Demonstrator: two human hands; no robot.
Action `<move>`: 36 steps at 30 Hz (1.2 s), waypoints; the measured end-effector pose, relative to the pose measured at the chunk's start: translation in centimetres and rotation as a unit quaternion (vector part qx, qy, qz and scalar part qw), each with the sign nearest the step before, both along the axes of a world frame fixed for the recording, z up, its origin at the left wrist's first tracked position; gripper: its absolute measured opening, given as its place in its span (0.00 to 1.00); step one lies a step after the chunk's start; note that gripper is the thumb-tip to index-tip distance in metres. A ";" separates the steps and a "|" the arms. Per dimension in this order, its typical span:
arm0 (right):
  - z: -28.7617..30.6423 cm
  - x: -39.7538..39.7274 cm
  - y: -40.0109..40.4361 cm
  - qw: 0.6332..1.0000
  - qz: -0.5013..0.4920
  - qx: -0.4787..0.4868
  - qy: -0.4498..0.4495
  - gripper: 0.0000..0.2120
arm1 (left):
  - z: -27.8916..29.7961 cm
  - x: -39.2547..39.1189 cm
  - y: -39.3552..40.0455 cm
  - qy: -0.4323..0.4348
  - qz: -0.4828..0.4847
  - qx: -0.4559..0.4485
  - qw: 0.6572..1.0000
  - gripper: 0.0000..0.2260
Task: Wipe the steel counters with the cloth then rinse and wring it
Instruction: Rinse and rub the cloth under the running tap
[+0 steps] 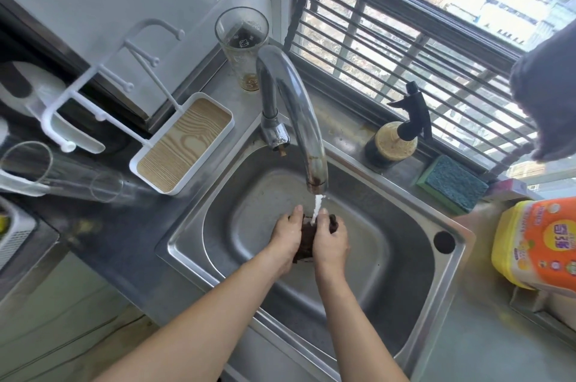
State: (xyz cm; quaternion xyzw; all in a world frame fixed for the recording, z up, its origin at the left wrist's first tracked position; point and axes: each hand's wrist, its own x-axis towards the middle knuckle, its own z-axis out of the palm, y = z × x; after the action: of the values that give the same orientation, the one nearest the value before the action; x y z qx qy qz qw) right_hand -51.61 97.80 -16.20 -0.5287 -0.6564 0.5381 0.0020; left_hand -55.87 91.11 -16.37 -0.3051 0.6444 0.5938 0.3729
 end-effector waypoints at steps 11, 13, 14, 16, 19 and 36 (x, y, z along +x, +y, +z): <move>-0.3 -1.2 0.3 0.990 0.080 -0.113 0.009 0.22 | 1.0 -0.8 -0.9 -0.110 0.080 0.032 0.990 0.20; 0.0 -1.0 -0.3 0.984 0.172 -0.042 -0.037 0.28 | 1.5 -0.5 -0.1 -0.103 0.048 0.047 0.992 0.23; 0.1 -0.9 -0.3 0.983 0.177 -0.007 -0.040 0.29 | 1.3 -0.4 0.3 -0.096 0.038 0.048 0.993 0.24; 0.2 -0.7 -0.1 0.983 0.177 0.050 -0.025 0.27 | 1.4 -0.2 0.4 -0.080 0.036 0.035 0.996 0.26; 0.4 -0.8 0.2 0.983 0.163 0.083 -0.016 0.25 | 0.7 0.1 0.4 -0.081 0.038 0.011 0.996 0.25; -0.2 -0.5 0.7 0.998 -0.049 -0.042 -0.025 0.18 | -0.5 0.1 -1.2 -0.001 0.013 0.001 1.000 0.18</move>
State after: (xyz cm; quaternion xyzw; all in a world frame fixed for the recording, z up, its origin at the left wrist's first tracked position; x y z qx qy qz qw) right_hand -52.14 98.54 -16.43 -0.5734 -0.6061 0.5511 -0.0100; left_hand -55.81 89.86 -16.90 -0.3137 0.6398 0.5986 0.3661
